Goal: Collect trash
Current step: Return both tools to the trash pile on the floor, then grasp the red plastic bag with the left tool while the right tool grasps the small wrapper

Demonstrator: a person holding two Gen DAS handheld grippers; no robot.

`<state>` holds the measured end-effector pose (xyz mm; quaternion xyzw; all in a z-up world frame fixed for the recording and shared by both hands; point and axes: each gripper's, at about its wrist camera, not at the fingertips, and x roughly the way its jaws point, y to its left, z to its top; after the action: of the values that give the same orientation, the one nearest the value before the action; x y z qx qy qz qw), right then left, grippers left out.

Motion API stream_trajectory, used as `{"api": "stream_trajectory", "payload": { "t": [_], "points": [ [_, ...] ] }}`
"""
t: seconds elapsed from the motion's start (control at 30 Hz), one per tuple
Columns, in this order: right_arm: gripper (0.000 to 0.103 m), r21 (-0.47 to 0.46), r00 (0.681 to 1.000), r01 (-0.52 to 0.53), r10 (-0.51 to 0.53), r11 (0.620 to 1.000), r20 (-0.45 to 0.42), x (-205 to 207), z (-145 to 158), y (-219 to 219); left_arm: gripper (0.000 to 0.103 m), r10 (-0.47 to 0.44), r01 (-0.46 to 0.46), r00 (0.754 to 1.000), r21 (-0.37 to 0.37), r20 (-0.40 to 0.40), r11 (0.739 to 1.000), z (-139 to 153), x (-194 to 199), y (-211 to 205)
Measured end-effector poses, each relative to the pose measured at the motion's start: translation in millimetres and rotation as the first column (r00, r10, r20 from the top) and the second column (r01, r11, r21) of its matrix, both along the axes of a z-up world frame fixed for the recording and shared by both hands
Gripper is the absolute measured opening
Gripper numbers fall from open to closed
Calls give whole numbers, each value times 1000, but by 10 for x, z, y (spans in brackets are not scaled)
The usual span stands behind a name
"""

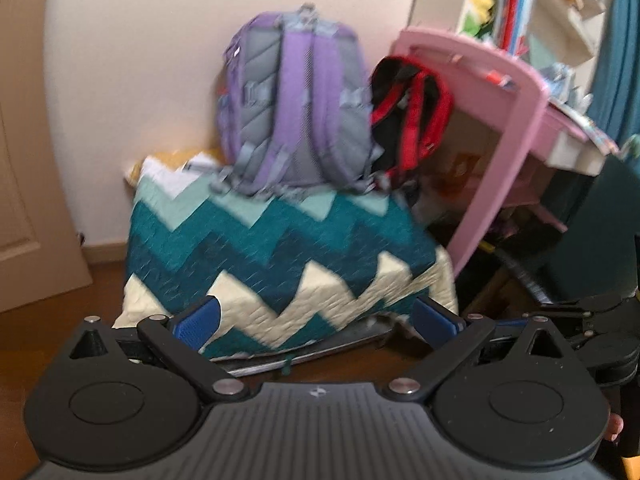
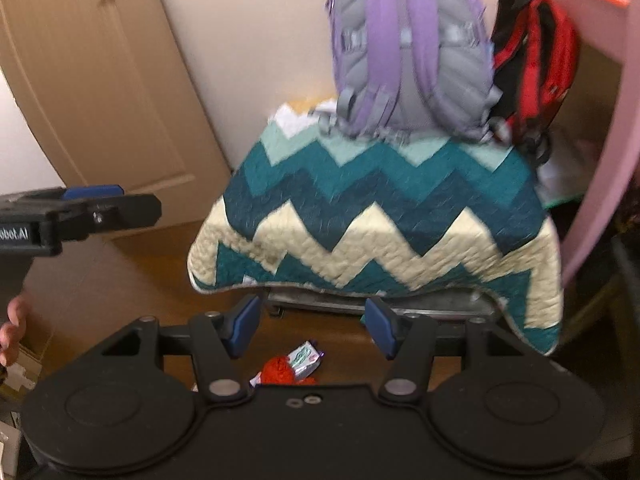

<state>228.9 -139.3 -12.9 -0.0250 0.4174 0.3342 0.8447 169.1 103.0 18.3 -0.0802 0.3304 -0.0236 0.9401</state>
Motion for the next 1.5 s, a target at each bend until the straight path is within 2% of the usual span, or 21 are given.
{"api": "stream_trajectory", "payload": {
  "t": [0.07,0.3,0.43,0.6,0.7,0.8,1.0,1.07,1.17,1.3,1.43,1.5],
  "points": [
    [58,-4,1000,-11,11,1000,-23,55,-286,144,103,10,-10,1000,5,-29,1000,-201,78,132],
    [58,-108,995,-75,68,991,-66,190,-1311,614,103,25,-20,990,40,-139,999,-969,371,528],
    [58,-176,986,-122,98,977,-138,253,-1893,781,103,-11,27,983,88,-183,996,-1399,513,625],
    [58,-242,965,-203,152,949,-213,299,-2451,917,103,-77,113,957,118,-279,987,-1955,731,694],
    [58,-286,951,-266,202,921,-234,307,-2743,993,103,-110,157,937,119,-330,980,-2306,839,716],
    [58,-310,924,-340,253,888,-287,275,-3028,1071,103,-149,208,909,115,-388,971,-2663,934,713],
    [58,-272,836,-487,354,830,-419,-1,-3512,1358,102,-178,246,853,78,-491,966,-3329,974,730],
    [58,-247,804,-521,372,817,-465,-104,-3671,1484,102,-178,238,830,47,-529,970,-3531,963,773],
    [58,-233,771,-556,390,798,-504,-224,-3878,1669,102,-166,198,794,-10,-584,980,-3845,940,869],
    [58,-259,751,-577,378,775,-541,-307,-4157,1886,102,-137,112,747,-81,-650,990,-4227,944,1003],
    [58,-301,734,-606,373,736,-567,-409,-4383,2048,101,-119,66,727,-105,-676,992,-4471,960,1057],
    [58,-302,726,-615,374,729,-577,-440,-4470,2114,95,-129,62,718,-122,-684,991,-4569,981,1069]
  ]
}}
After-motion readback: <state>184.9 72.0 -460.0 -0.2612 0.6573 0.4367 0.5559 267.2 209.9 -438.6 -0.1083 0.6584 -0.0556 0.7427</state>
